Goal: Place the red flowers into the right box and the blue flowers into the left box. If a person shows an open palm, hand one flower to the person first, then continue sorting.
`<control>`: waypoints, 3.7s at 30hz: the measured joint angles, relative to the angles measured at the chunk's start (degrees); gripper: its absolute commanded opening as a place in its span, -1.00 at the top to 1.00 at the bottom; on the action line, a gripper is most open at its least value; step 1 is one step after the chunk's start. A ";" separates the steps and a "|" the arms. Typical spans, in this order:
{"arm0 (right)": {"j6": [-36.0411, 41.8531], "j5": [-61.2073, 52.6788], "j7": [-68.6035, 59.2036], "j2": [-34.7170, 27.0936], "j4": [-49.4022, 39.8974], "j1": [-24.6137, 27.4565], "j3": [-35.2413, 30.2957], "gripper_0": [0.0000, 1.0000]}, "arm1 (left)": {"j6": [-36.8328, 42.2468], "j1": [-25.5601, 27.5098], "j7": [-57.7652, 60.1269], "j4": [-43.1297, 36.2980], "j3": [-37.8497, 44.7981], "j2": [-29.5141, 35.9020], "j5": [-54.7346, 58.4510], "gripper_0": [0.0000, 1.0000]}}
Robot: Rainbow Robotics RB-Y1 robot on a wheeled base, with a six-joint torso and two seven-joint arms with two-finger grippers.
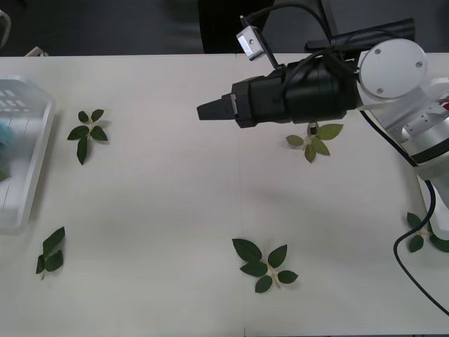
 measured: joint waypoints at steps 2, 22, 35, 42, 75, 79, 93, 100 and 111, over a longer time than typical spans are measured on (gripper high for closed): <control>3.26 -0.64 3.28 -0.33 1.94 0.02 -1.65 -0.93 | -0.42 0.01 0.00 0.02 -1.23 0.00 -1.08 1.00; 16.09 -9.06 36.85 -13.27 13.47 0.08 -3.20 -0.93 | -4.93 1.06 0.05 3.06 -4.10 0.02 -3.35 -0.53; 19.37 -12.31 48.36 -22.30 14.03 0.09 -3.20 -0.93 | -5.93 1.14 0.04 3.05 -4.01 0.06 4.04 -1.00; 19.39 -16.74 48.36 -24.08 14.03 0.12 -3.20 -0.93 | -2.85 1.15 -0.03 1.13 -3.08 0.07 7.72 -1.00; 17.00 -19.95 48.36 -26.03 10.83 4.37 -3.20 -0.94 | -0.33 1.41 -0.03 -10.06 -3.56 0.07 13.31 -1.00; 16.98 -19.95 48.36 -26.03 10.83 4.37 -3.20 -0.94 | -6.26 1.48 -0.03 -10.10 -5.86 0.07 16.50 -1.00; 16.96 -19.96 48.36 -26.03 10.81 4.37 -3.20 -0.94 | -12.81 2.31 -0.03 -21.50 -19.14 0.02 16.37 -1.00; 16.94 -19.98 48.36 -26.04 10.79 4.37 -3.20 -0.93 | -8.85 2.35 -0.03 -28.99 -24.31 -3.05 16.37 -1.00; 16.93 -20.15 48.36 -26.04 10.79 4.37 -3.20 -0.94 | 0.01 2.35 -0.09 -41.73 -27.02 -6.38 18.12 -1.00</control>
